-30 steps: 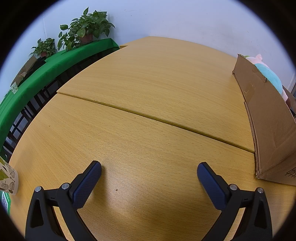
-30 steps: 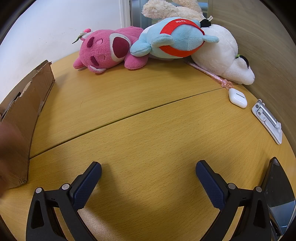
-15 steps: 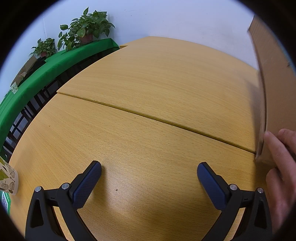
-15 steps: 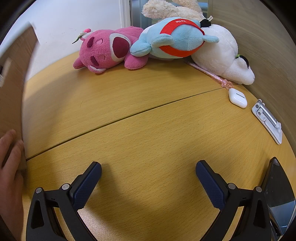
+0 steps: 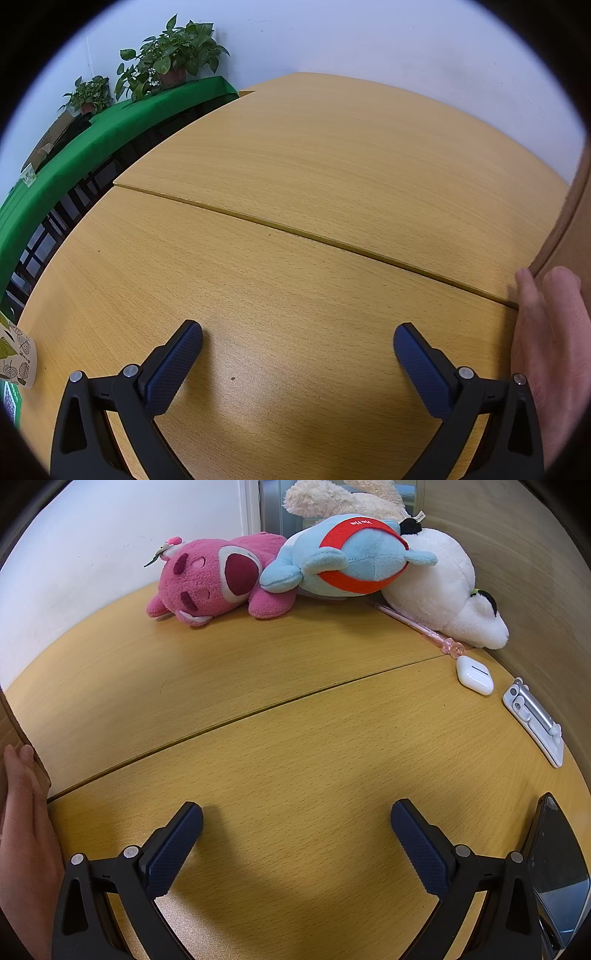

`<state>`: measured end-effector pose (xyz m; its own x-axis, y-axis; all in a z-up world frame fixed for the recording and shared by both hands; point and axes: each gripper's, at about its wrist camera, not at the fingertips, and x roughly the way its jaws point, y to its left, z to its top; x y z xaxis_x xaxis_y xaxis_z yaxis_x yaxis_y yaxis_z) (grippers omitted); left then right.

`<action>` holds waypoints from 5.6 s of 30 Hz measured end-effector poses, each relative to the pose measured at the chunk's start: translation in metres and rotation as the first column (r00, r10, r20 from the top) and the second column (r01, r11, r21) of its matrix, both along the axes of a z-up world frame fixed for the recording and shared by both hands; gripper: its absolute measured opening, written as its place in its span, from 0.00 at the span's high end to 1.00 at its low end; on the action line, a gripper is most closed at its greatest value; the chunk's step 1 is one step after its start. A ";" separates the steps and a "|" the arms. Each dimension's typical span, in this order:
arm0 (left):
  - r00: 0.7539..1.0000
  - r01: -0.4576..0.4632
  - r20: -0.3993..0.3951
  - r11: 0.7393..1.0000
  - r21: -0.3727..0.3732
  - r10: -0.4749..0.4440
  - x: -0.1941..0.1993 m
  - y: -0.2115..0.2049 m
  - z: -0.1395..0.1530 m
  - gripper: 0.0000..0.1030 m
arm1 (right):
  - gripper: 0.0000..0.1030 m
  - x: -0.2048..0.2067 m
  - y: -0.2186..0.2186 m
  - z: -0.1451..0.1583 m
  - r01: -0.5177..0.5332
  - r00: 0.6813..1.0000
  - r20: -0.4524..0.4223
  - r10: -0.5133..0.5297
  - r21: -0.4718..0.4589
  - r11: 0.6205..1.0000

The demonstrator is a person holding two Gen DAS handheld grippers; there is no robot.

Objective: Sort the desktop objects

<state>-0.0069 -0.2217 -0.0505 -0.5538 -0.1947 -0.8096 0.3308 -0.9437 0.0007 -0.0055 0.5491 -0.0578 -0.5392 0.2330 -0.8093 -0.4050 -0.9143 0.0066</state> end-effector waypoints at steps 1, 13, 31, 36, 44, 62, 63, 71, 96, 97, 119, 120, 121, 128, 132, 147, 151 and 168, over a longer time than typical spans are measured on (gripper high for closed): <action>1.000 0.000 0.000 1.000 0.000 0.000 0.000 0.000 -0.001 0.00 | 0.00 0.000 0.000 0.000 0.000 1.000 -0.001 0.000 0.000 1.000; 1.000 0.000 -0.001 1.000 0.000 0.000 -0.002 0.000 -0.001 0.00 | 0.00 0.001 -0.003 -0.001 0.002 1.000 -0.002 -0.002 0.000 1.000; 1.000 -0.001 0.000 1.000 0.000 0.001 -0.004 0.001 0.000 0.00 | 0.00 0.002 -0.004 -0.002 0.003 1.000 -0.002 -0.003 0.000 1.000; 1.000 -0.001 0.001 1.000 0.000 0.001 -0.004 0.001 0.000 0.00 | 0.00 0.002 -0.004 -0.001 0.003 1.000 -0.002 -0.003 0.000 1.000; 1.000 -0.001 0.000 1.000 -0.001 0.001 -0.004 0.001 0.000 0.00 | 0.00 0.002 -0.004 -0.001 0.004 1.000 -0.002 -0.004 0.000 1.000; 1.000 -0.001 0.000 1.000 -0.001 0.001 -0.004 0.002 0.000 0.00 | 0.00 0.002 -0.004 -0.002 0.005 1.000 -0.002 -0.005 0.000 1.000; 1.000 -0.001 0.000 1.000 -0.001 0.001 -0.004 0.002 0.000 0.00 | 0.00 0.002 -0.004 -0.002 0.005 1.000 -0.002 -0.005 0.000 1.000; 1.000 -0.002 0.000 1.000 -0.001 0.002 -0.004 0.002 0.000 0.00 | 0.00 0.002 -0.005 -0.001 0.006 1.000 -0.002 -0.006 0.000 1.000; 1.000 -0.002 0.000 1.000 -0.002 0.002 -0.004 0.003 0.001 0.00 | 0.00 0.002 -0.005 -0.002 0.007 1.000 -0.002 -0.007 0.000 1.000; 1.000 -0.002 0.000 1.000 -0.002 0.002 -0.004 0.003 0.000 0.00 | 0.00 0.002 -0.004 -0.002 0.007 1.000 -0.002 -0.007 0.000 1.000; 1.000 0.012 0.001 1.000 -0.002 -0.012 -0.010 0.005 0.001 0.00 | 0.00 0.007 -0.008 -0.001 -0.019 1.000 0.001 0.019 -0.002 1.000; 1.000 0.009 0.001 1.000 -0.003 -0.009 -0.011 0.006 0.001 0.00 | 0.00 0.011 -0.010 -0.001 -0.033 0.999 0.004 0.033 -0.003 0.999; 1.000 0.008 0.000 1.000 -0.002 -0.008 -0.011 0.006 0.001 0.00 | 0.00 0.017 -0.011 -0.001 -0.042 0.999 0.010 0.042 -0.006 0.999; 1.000 0.008 0.001 1.000 -0.003 -0.008 -0.009 0.006 0.000 0.00 | 0.00 0.073 -0.021 0.023 -0.140 0.990 -0.012 0.140 -0.054 0.989; 1.000 0.019 0.005 1.000 -0.001 -0.019 -0.007 0.008 0.001 0.00 | 0.00 0.111 -0.047 0.075 -0.270 0.953 -0.154 0.261 -0.043 0.962; 0.872 0.435 -0.314 0.889 0.144 -0.375 0.142 0.088 0.118 0.00 | 0.01 0.169 -0.275 0.097 -0.865 0.499 -0.224 0.837 -0.079 0.495; 0.853 0.515 -0.241 0.823 0.238 -0.464 0.128 0.116 0.086 0.00 | 0.01 0.176 -0.341 0.082 -0.925 0.377 -0.253 0.891 -0.142 0.351; 0.733 0.651 -0.186 0.595 0.471 -0.654 0.140 0.176 0.040 0.02 | 0.22 0.173 -0.330 0.025 -0.874 0.433 -0.070 0.899 -0.279 0.399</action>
<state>0.1336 -0.0459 -0.0104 -0.3727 0.6240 -0.6868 -0.3722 -0.7785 -0.5054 0.1673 0.2188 -0.0330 -0.2572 -0.5390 -0.8021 0.6218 -0.7277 0.2896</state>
